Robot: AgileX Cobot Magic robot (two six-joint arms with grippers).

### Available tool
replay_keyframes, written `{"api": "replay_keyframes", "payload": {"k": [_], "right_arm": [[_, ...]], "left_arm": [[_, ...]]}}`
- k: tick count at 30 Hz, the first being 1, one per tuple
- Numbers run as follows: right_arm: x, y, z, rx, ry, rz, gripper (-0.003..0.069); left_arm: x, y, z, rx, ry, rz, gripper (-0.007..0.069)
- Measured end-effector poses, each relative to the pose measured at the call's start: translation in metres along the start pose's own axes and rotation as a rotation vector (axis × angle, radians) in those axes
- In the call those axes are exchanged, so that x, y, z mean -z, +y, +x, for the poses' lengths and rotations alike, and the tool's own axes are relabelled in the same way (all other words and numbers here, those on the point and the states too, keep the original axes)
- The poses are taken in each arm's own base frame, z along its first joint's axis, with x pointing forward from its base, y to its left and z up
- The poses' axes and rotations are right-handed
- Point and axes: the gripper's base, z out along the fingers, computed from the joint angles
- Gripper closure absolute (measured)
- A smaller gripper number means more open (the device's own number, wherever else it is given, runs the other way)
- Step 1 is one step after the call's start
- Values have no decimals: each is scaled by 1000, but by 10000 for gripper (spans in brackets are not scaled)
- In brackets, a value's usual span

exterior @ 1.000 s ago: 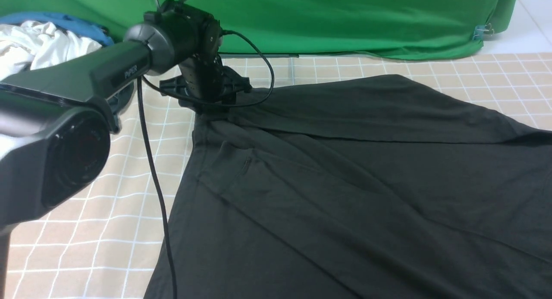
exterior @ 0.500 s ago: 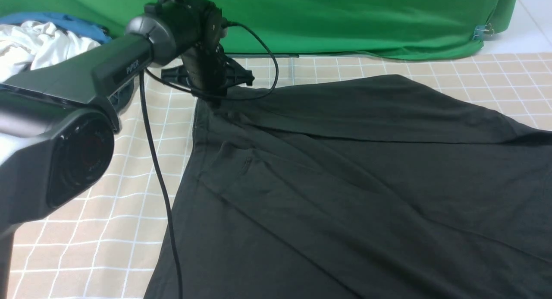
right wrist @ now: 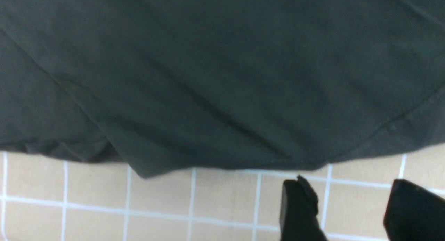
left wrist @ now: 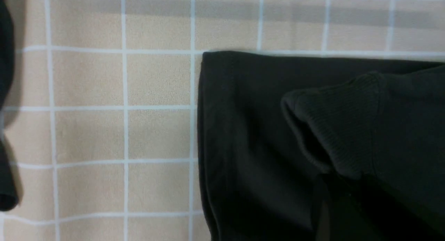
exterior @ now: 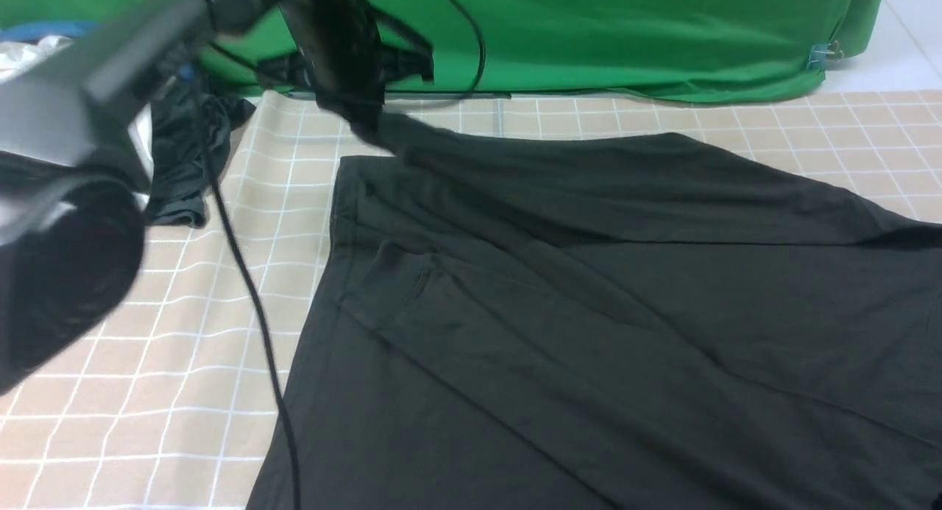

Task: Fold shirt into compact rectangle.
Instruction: 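Fold the left side of the dark shirt inward over its body with the left gripper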

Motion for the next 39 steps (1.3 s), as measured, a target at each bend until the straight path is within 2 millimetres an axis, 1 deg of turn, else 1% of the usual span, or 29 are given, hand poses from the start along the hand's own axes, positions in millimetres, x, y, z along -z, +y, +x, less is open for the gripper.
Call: {"api": "replay_keyframes", "payload": {"k": [1,2,3,4,5,9,10,11,13,14,16,17,19,22,25,26,31,32,33,34,35,37,38,39], "right_arm": [[0,0,-1,0,-16,-1,281],[0,0,-3,0,-29,-3,281],[0,0,-3,0,-36,-4,281],[0,0,-4,0,-43,-4,281],[0,0,-5,0,-50,-5,281],[0,1,-7,0,-74,-7,281],[0,1,-7,0,-79,-8,281],[0,1,-8,0,-89,-9,281],[0,1,-9,0,-99,-10,281],[1,1,-10,0,-112,-11,281],[1,1,-11,0,-119,-12,281],[1,1,-12,0,-128,-13,281],[1,1,-12,0,-133,-13,281],[1,1,-12,-1,-135,-15,281],[1,1,-13,-1,-138,-15,281],[1,1,-13,0,-139,-15,281],[1,2,-14,0,-158,-17,281],[1,2,-16,0,-175,-19,281],[1,2,-16,0,-179,-19,281],[3,2,-19,2,-188,-18,281],[3,2,-20,1,-189,-19,281],[8,2,-30,15,-187,-2,281],[9,2,-33,17,-189,3,282],[14,2,-44,26,-200,22,288]], "left_arm": [[15,1,2,6,-10,14,593],[24,2,6,9,-10,19,593],[28,3,9,16,-5,22,593],[30,4,15,24,17,20,593],[36,6,23,38,32,20,593],[36,14,60,71,154,5,593],[34,17,71,86,185,2,593],[31,19,86,98,226,1,593],[34,22,96,106,238,5,593],[35,26,114,127,267,6,593],[35,28,123,136,281,4,593],[38,30,132,155,275,9,593],[39,33,143,177,277,7,593],[34,36,159,206,313,9,593],[29,36,167,214,343,9,593],[24,37,173,219,356,7,593],[19,38,177,219,356,11,576],[19,38,177,212,349,15,542],[19,38,177,212,350,14,542],[19,38,177,197,349,17,479],[19,38,177,194,349,18,472],[19,37,177,173,343,22,388],[19,38,177,168,341,23,366],[20,38,176,163,337,24,328]]}}
